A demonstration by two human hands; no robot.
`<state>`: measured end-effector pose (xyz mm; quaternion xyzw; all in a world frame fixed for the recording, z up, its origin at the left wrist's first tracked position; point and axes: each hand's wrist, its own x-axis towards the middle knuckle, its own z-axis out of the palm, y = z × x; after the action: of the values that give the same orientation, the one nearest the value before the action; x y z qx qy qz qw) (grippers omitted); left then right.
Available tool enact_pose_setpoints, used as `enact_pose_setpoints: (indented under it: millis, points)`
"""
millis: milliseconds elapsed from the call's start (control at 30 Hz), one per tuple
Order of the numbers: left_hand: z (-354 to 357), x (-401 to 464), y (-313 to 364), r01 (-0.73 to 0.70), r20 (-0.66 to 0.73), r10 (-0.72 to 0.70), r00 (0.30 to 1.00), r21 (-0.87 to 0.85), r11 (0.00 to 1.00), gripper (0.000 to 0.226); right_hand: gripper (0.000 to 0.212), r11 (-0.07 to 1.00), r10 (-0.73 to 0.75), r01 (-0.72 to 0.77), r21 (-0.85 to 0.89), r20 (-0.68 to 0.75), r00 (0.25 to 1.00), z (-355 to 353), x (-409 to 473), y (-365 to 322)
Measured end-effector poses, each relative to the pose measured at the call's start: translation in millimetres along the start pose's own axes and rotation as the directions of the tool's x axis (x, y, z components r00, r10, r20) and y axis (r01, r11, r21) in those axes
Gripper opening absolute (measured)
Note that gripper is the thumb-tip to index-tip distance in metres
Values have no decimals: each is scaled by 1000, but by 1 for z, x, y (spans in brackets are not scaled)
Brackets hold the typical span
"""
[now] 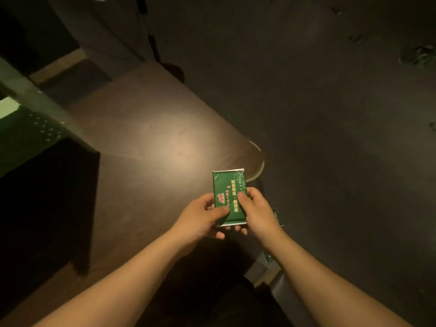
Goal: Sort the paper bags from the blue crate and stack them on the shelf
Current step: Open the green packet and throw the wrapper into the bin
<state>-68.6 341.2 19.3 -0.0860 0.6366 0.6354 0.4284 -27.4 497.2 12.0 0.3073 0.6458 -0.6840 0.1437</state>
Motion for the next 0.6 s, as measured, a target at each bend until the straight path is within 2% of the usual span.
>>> enact_pose_setpoints:
  millis: [100,233,433,600]
  points:
    - [38,29,0,26,35,-26,999,3,1000,23,13,997,36,-36,72,2,999,-43,4,8]
    - [78,66,-8,88,57,-87,995,-19,996,21,15,995,60,-61,84,19,998,-91,20,26]
    - [117,127,-33,198,17,-197,980,-94,976,19,17,985,137,-135,104,-15,990,-134,72,72]
    - [133,190,-71,300,-53,-317,947,-205,932,17,16,967,178,-163,194,-65,982,-152,125,115]
